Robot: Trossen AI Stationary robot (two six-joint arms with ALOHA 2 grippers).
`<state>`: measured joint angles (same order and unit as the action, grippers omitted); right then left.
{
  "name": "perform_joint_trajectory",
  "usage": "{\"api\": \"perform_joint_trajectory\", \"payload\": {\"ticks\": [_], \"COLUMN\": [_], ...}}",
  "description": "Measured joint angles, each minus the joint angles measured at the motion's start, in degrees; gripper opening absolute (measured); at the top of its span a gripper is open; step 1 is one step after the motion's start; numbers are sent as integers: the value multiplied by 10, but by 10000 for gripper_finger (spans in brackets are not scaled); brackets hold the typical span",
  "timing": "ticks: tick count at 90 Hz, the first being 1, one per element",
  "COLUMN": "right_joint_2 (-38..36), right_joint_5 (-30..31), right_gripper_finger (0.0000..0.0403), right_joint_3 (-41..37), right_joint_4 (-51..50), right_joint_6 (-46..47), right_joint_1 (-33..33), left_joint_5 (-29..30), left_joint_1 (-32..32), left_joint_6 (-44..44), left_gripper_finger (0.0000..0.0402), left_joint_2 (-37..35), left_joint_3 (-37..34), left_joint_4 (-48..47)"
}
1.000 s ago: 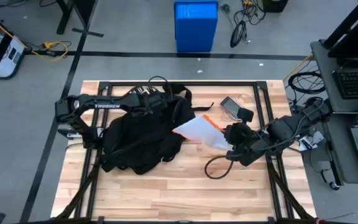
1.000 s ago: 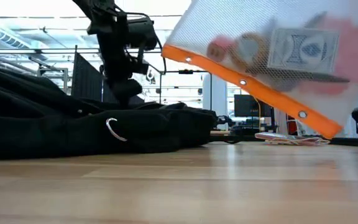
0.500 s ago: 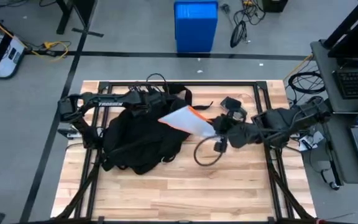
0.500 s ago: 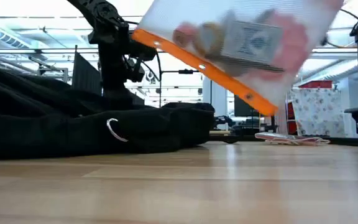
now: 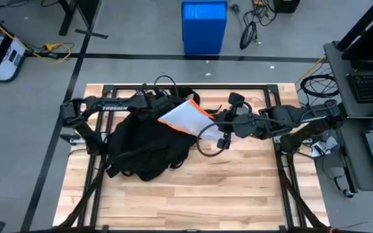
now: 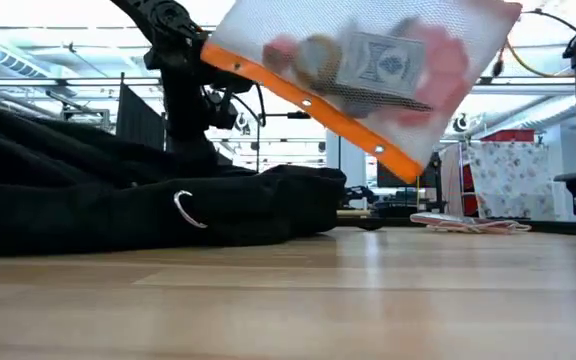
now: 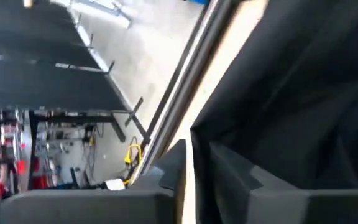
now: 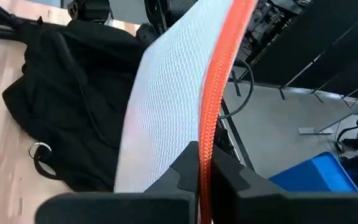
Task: Unpack backpack
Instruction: Put the orange zip bag into the black backpack
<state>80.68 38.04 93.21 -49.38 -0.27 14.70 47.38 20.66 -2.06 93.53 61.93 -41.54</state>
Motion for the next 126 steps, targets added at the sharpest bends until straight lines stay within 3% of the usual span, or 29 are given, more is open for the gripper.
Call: {"api": "perform_joint_trajectory", "payload": {"ticks": [23,33,43,55,66,81,89,97,126], "right_joint_2": [0,0,-2,-8,-11,-15,-15,-15,-15], "right_joint_5": [-20,-22,-23,-22,-22,-20,-20,-21,-32], "right_gripper_finger": [0,0,0,0,0,0,0,0,0], "right_joint_3": [0,0,0,0,0,0,0,0,0], "right_joint_4": [-31,-55,-88,-121,-132,-135,-140,-139,-144], "right_joint_6": [0,1,13,30,31,32,32,32,41], "right_joint_1": [0,0,0,-1,-1,-1,-1,-1,-1], "left_joint_5": [-5,-76,-205,-263,-282,-325,-313,-294,-314], "left_joint_1": [-3,-26,-67,-143,-213,-269,-289,-299,-301], "left_joint_6": [-7,59,115,153,156,223,239,242,253], "left_gripper_finger": [201,233,237,222,211,221,231,243,261], "left_joint_2": [-45,-90,-143,-181,-181,-161,-143,-121,11], "left_joint_3": [0,9,9,9,6,1,0,0,0], "left_joint_4": [-4,-46,-72,-119,-143,-139,-144,-158,-163]}}
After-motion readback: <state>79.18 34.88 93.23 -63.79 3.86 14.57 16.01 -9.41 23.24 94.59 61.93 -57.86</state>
